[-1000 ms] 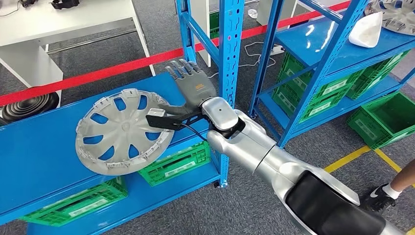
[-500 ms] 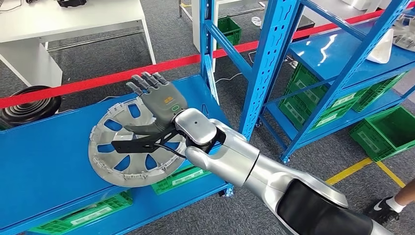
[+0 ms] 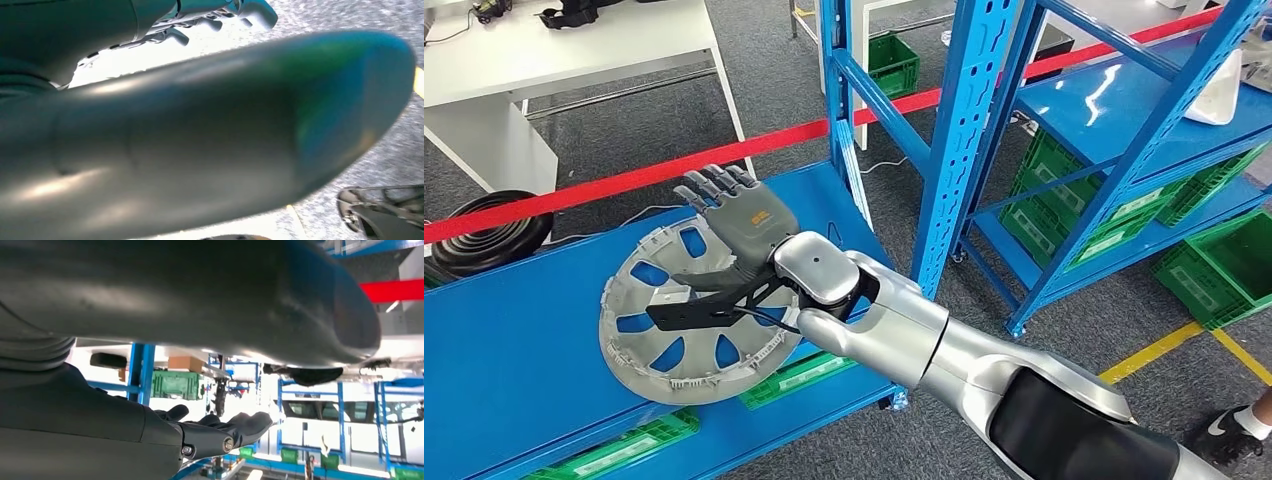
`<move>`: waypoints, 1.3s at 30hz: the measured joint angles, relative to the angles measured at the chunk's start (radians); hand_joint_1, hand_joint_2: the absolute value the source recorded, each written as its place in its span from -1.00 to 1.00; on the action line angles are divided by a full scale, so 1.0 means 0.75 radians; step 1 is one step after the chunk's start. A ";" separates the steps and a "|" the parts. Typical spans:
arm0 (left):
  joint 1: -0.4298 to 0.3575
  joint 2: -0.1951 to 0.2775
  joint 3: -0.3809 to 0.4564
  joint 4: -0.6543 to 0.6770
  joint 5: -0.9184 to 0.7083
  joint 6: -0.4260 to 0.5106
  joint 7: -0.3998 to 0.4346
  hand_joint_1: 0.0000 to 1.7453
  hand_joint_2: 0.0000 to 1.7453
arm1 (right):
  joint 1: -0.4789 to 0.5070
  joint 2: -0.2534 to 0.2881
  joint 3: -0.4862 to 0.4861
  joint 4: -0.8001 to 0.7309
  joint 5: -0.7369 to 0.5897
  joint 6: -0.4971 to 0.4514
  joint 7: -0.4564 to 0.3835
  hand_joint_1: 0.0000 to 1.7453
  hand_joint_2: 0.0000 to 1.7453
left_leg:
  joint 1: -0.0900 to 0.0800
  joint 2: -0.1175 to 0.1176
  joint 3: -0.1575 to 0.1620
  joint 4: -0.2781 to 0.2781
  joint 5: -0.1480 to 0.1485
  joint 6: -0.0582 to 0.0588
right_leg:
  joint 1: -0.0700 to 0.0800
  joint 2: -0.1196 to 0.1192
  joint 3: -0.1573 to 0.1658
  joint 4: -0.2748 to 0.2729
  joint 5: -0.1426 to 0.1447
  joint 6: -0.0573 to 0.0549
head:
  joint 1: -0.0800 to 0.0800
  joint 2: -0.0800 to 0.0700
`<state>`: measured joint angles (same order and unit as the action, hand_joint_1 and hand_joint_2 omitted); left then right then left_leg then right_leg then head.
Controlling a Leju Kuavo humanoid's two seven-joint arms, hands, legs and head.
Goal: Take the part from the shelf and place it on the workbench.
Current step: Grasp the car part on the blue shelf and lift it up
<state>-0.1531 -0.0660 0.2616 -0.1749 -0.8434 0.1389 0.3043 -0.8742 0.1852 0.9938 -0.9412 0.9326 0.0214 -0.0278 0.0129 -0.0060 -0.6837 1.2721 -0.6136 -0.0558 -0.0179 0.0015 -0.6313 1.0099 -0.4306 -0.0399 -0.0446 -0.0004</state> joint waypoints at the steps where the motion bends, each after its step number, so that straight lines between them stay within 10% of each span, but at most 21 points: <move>1: 0.002 0.002 0.001 0.000 0.000 0.000 0.000 -1.00 -1.00 | 0.004 -0.001 0.003 0.001 0.000 0.000 0.000 -1.00 -1.00 | 0.007 0.001 -0.002 -0.020 0.035 -0.008 | -0.006 0.001 0.002 0.001 -0.003 0.005 | 0.000 0.000; 4: 0.002 0.003 0.002 0.001 0.000 0.000 0.000 -1.00 -1.00 | 0.005 -0.003 0.010 0.001 0.000 0.001 0.000 -1.00 -1.00 | 0.025 0.004 0.097 -0.269 0.177 -0.031 | -0.022 0.004 0.010 0.014 -0.018 0.036 | -0.003 0.000; 6: -0.001 -0.001 0.002 0.001 0.000 0.000 -0.001 -1.00 -1.00 | 0.004 -0.003 0.013 0.001 0.000 0.001 0.000 -1.00 -1.00 | 0.028 0.000 0.135 -0.354 0.200 -0.020 | -0.018 0.006 0.009 0.021 -0.026 0.055 | -0.003 0.000; 12: 0.000 -0.002 0.002 0.001 0.000 -0.001 0.001 -1.00 -1.00 | 0.004 -0.007 0.017 0.002 -0.012 0.011 0.004 -1.00 -1.00 | 0.020 -0.013 0.135 -0.356 0.202 0.023 | -0.013 0.004 0.019 0.006 -0.015 -0.012 | 0.007 0.000; 16: -0.001 -0.003 0.003 0.001 -0.007 -0.009 0.011 -1.00 -1.00 | 0.020 -0.006 0.017 0.056 -0.072 0.022 -0.003 -1.00 -1.00 | 0.016 -0.013 0.135 -0.354 0.199 0.034 | -0.016 0.004 0.028 -0.011 -0.008 0.011 | 0.007 0.000; 22: -0.001 -0.002 0.014 0.001 -0.020 -0.012 0.016 -1.00 -1.00 | 0.106 0.011 0.017 0.218 -0.212 0.016 -0.093 -1.00 -1.00 | 0.013 -0.013 0.135 -0.352 0.195 0.039 | -0.024 0.003 0.035 -0.023 -0.008 0.094 | 0.007 0.000; 39: 0.003 0.002 0.039 0.001 -0.048 -0.011 0.017 -1.00 -1.00 | 0.287 0.151 0.028 0.505 -0.453 0.114 -0.143 -1.00 -1.00 | 0.013 -0.012 0.137 -0.359 0.195 0.032 | -0.021 0.004 0.027 -0.012 -0.016 0.091 | 0.007 0.000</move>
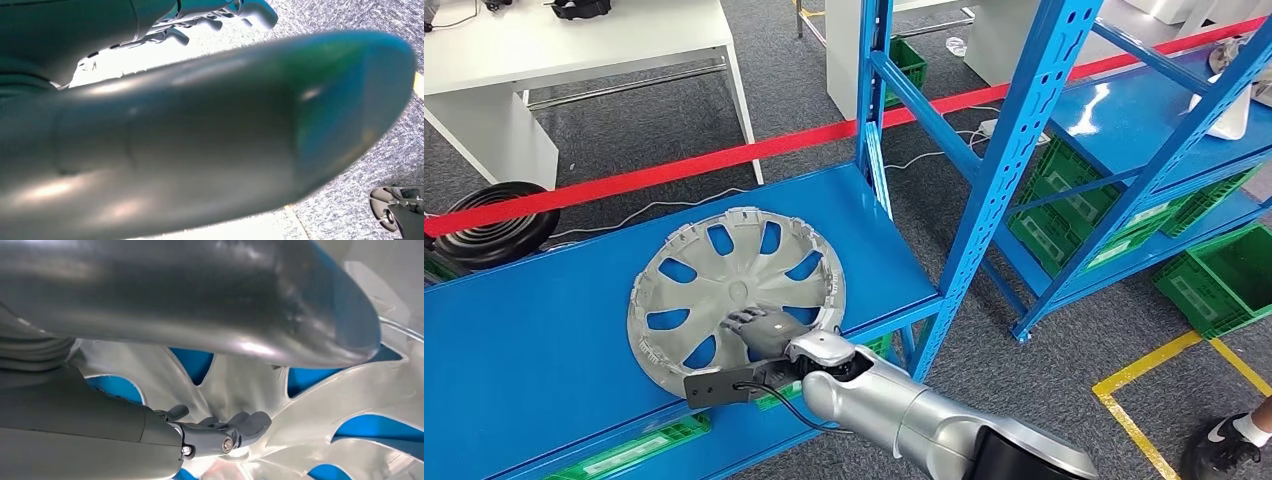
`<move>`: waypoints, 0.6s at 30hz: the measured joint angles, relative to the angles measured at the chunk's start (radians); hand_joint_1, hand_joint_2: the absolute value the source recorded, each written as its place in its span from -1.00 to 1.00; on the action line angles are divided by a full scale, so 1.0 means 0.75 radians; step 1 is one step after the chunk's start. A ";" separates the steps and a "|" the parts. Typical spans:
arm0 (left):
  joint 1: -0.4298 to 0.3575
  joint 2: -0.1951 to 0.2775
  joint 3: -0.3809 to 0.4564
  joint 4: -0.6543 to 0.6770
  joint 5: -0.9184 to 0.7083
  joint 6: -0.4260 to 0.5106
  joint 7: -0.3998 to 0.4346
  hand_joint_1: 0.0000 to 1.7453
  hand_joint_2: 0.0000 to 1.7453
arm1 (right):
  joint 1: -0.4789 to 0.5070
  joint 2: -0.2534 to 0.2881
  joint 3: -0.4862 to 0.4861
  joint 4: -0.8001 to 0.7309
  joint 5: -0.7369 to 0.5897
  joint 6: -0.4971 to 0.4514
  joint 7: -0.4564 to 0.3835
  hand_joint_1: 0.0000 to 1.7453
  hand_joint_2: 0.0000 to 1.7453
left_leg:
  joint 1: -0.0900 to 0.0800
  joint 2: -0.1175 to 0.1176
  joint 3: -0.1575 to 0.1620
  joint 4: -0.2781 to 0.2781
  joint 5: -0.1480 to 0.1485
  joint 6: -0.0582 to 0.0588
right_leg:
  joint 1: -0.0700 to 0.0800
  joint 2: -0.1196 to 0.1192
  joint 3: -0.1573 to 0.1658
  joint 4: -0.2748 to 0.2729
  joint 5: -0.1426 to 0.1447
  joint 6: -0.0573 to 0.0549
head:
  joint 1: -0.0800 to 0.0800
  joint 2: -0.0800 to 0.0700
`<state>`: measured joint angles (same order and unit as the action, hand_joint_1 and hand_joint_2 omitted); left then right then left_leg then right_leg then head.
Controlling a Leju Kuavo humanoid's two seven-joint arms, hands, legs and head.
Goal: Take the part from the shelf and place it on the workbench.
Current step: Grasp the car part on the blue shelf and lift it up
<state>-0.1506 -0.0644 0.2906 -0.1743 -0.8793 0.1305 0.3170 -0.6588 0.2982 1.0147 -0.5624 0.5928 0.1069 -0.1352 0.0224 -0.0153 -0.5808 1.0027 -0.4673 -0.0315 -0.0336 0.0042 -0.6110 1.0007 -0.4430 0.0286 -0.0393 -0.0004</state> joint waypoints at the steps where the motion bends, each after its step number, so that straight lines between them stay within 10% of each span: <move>1: 0.000 0.000 0.001 0.000 -0.001 0.000 0.000 -1.00 -1.00 | 0.001 0.001 0.000 0.000 -0.009 0.000 -0.003 -1.00 -1.00 | 0.000 0.000 0.000 0.000 0.000 0.000 | 0.000 0.000 0.000 0.000 0.000 0.000 | 0.000 0.000; 9: -0.001 0.002 0.007 0.000 -0.023 0.000 0.000 -1.00 -1.00 | 0.022 0.021 0.003 -0.017 -0.047 0.038 -0.023 -1.00 -1.00 | 0.000 0.001 0.000 0.000 -0.001 -0.002 | 0.000 0.001 -0.001 0.001 -0.001 -0.001 | 0.009 0.000; 13: -0.003 0.003 0.008 0.000 -0.024 0.001 0.000 -1.00 -1.00 | 0.031 0.026 0.008 -0.028 -0.062 0.066 -0.006 -1.00 1.00 | 0.000 0.001 0.000 -0.001 -0.002 -0.003 | 0.000 0.001 -0.001 0.001 -0.002 -0.002 | 0.011 0.000; 18: -0.001 0.003 0.016 0.000 -0.026 0.004 0.008 -1.00 -1.00 | 0.025 0.028 0.008 -0.027 -0.104 0.097 0.019 -1.00 1.00 | 0.000 0.001 0.001 -0.001 -0.002 -0.003 | 0.000 0.001 -0.001 0.001 -0.002 -0.003 | 0.011 0.000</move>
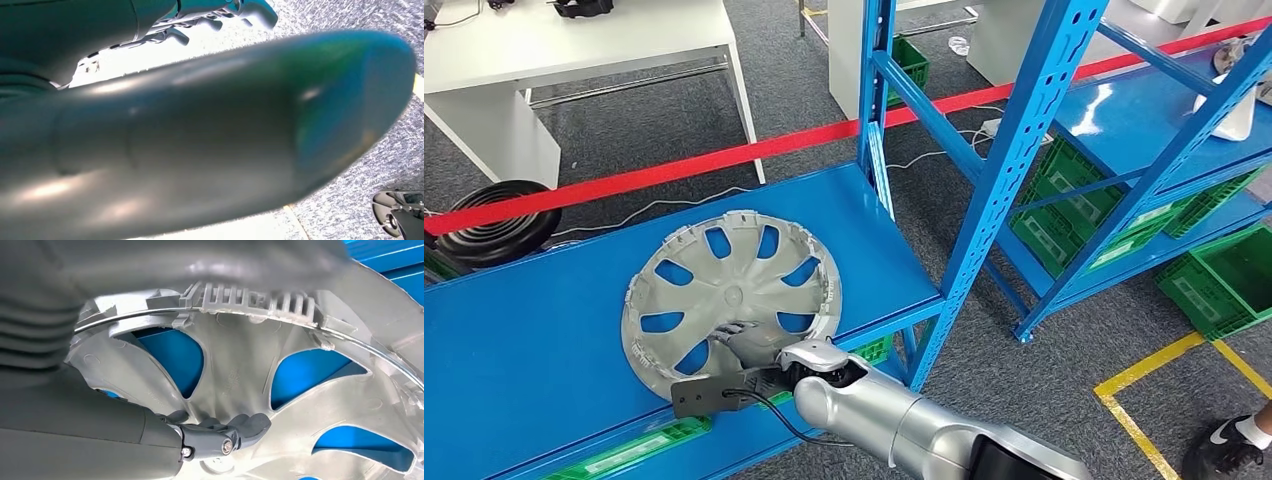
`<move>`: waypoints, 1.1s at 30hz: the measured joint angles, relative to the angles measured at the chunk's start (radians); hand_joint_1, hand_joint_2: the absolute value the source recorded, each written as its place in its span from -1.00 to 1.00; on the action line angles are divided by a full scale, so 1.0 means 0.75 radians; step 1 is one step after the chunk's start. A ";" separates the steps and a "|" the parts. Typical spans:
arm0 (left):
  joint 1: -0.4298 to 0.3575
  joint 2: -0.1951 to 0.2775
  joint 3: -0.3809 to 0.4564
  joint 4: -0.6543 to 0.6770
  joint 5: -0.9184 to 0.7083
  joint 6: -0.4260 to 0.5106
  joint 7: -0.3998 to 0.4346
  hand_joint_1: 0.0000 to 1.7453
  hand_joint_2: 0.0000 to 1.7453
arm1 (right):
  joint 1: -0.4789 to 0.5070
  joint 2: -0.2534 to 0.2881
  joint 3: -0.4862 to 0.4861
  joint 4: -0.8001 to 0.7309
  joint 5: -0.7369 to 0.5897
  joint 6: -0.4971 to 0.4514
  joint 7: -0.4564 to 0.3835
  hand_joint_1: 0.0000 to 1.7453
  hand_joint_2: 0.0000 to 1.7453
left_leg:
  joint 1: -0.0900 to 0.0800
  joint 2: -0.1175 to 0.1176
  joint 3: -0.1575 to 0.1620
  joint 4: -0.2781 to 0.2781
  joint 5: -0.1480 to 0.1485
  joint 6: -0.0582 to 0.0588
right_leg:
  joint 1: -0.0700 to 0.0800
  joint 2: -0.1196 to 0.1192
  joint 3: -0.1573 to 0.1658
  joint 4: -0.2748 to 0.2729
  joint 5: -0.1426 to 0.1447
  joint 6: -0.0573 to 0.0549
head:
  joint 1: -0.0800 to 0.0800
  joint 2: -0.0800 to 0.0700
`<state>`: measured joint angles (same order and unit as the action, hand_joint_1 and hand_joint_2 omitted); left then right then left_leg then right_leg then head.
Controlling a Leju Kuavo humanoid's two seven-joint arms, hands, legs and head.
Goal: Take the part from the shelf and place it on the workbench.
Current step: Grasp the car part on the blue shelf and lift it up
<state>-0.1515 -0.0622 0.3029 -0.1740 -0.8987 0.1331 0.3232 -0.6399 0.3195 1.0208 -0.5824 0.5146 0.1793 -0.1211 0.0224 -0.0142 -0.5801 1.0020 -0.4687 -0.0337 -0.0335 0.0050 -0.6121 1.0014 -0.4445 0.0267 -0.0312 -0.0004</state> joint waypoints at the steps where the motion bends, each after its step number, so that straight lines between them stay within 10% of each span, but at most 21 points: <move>1: 0.001 0.000 0.003 0.000 0.000 0.000 0.001 -1.00 -1.00 | -0.002 0.000 0.000 0.000 -0.007 0.002 0.002 -1.00 1.00 | 0.000 0.000 0.000 0.000 0.000 0.000 | 0.000 0.000 0.000 0.000 0.000 0.000 | 0.000 0.000; 24: 0.003 0.000 0.022 0.000 -0.005 0.006 -0.014 -1.00 -1.00 | -0.009 -0.005 0.000 0.018 -0.039 -0.008 0.030 -1.00 1.00 | 0.000 0.000 0.005 0.000 0.000 0.000 | 0.000 -0.001 0.005 0.000 -0.001 0.000 | 0.002 0.000; 29: 0.004 0.000 0.023 0.000 -0.004 0.006 -0.012 -1.00 -1.00 | -0.008 -0.006 0.000 0.026 -0.044 -0.029 0.042 1.00 1.00 | 0.000 0.000 0.007 0.000 0.000 0.000 | 0.000 -0.001 0.007 0.000 -0.001 0.000 | 0.001 0.000; 33: 0.004 0.000 0.024 0.000 -0.004 0.006 -0.012 -1.00 -1.00 | -0.007 -0.008 0.000 0.030 -0.043 -0.048 0.056 1.00 1.00 | 0.000 0.000 0.010 0.000 0.000 0.000 | 0.000 -0.001 0.009 0.000 -0.002 0.000 | 0.001 0.000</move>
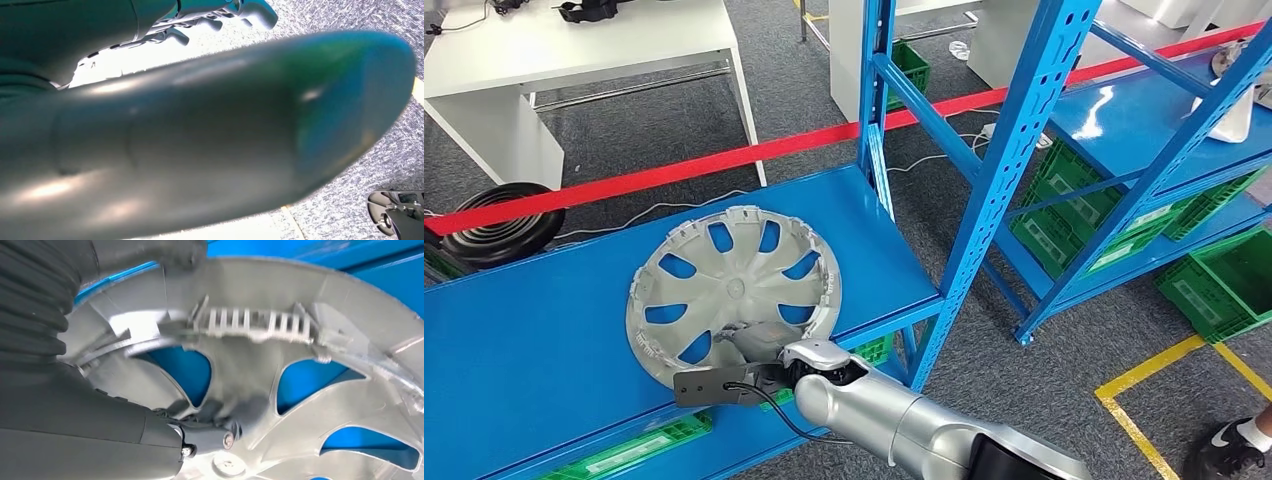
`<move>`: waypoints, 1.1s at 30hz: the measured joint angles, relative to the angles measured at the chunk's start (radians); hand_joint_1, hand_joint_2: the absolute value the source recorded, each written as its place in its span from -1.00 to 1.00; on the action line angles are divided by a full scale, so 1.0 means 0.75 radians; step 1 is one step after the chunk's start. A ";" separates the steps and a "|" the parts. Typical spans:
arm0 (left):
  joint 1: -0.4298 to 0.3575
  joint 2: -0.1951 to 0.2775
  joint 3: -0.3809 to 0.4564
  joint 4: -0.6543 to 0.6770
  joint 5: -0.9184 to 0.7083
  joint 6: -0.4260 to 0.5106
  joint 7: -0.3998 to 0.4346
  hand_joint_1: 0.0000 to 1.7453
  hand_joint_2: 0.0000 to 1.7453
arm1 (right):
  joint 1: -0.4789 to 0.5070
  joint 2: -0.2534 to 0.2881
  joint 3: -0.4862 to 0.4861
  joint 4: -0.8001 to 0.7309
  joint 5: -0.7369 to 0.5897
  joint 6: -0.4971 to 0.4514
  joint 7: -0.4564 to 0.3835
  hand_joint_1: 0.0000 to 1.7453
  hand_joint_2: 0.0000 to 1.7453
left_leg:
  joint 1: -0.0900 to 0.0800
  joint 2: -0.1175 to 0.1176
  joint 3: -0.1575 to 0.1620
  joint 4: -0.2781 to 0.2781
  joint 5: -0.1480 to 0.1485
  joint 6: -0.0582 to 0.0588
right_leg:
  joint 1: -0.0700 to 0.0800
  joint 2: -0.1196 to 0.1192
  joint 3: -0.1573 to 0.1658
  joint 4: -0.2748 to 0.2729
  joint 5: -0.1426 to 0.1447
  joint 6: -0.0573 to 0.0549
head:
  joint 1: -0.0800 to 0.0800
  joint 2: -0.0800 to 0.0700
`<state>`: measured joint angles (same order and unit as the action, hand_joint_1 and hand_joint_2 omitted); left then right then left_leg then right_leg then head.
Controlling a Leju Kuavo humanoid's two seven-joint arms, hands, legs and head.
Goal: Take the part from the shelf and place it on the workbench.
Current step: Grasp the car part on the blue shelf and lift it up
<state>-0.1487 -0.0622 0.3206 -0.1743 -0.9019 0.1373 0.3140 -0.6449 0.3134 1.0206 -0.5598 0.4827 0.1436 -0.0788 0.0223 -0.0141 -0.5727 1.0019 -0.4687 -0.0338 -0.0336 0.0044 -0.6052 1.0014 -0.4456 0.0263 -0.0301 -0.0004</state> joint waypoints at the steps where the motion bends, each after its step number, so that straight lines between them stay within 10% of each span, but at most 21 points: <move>1: 0.000 0.000 0.000 0.000 0.000 0.000 0.000 -1.00 -1.00 | 0.000 -0.001 0.000 0.001 0.001 -0.003 0.002 1.00 1.00 | 0.000 0.000 0.001 0.000 0.000 0.000 | 0.000 0.000 0.001 0.000 0.000 0.000 | 0.000 0.000; 33: -0.005 0.000 0.000 0.000 -0.037 -0.010 0.008 -1.00 -1.00 | -0.003 -0.025 -0.011 0.007 -0.001 -0.012 0.021 1.00 1.00 | 0.000 0.000 0.009 0.000 0.000 -0.001 | 0.000 0.000 0.008 0.001 -0.001 -0.001 | 0.000 0.000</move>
<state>-0.1521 -0.0622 0.3208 -0.1743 -0.9295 0.1297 0.3201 -0.6470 0.2949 1.0124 -0.5543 0.4823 0.1348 -0.0629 0.0223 -0.0140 -0.5661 1.0018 -0.4683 -0.0343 -0.0336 0.0042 -0.5992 1.0020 -0.4462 0.0258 -0.0302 -0.0004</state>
